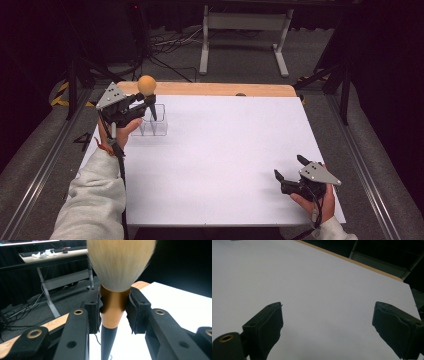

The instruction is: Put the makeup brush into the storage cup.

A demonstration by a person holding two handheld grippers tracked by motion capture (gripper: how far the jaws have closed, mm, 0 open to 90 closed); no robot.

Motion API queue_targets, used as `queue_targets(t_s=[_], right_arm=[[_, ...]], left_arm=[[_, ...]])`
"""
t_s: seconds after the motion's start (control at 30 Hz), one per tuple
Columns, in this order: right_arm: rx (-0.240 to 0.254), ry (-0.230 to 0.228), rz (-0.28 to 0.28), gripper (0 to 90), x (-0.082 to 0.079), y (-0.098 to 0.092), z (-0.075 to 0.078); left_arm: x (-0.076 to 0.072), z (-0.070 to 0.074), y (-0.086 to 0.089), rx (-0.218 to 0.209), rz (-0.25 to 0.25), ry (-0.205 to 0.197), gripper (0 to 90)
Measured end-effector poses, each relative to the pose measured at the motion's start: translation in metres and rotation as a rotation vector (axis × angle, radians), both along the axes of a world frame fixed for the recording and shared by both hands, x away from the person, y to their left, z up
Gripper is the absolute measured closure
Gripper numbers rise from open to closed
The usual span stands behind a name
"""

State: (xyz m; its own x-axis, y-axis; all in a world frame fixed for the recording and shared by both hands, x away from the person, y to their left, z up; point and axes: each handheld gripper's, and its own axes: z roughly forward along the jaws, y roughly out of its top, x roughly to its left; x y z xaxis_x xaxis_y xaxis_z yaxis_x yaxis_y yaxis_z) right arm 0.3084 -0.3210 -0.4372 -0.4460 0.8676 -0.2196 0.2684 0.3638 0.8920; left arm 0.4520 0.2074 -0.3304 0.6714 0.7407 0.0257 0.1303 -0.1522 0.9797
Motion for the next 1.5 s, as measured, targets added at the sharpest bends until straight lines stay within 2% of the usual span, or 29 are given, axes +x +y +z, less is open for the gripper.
queue_targets(t_s=[0.37, 0.67, 0.9, 1.5], right_arm=[[0.012, -0.003, -0.010, 10.6, 0.001, -0.004, 0.001], [0.009, -0.001, -0.007, 10.6, 0.001, -0.003, 0.000], [0.006, 0.001, -0.005, 10.6, 0.001, -0.002, 0.000], [0.006, 0.003, -0.005, 10.6, 0.001, -0.001, 0.000]], left_arm=[[0.014, -0.002, -0.001, 0.015, 0.012, 0.004, 66.3], [0.022, -0.007, -0.002, 0.006, 0.026, 0.011, 66.2], [0.029, -0.009, -0.006, 0.034, 0.029, 0.011, 66.2], [0.037, -0.016, -0.008, 0.034, 0.040, 0.026, 66.2]])
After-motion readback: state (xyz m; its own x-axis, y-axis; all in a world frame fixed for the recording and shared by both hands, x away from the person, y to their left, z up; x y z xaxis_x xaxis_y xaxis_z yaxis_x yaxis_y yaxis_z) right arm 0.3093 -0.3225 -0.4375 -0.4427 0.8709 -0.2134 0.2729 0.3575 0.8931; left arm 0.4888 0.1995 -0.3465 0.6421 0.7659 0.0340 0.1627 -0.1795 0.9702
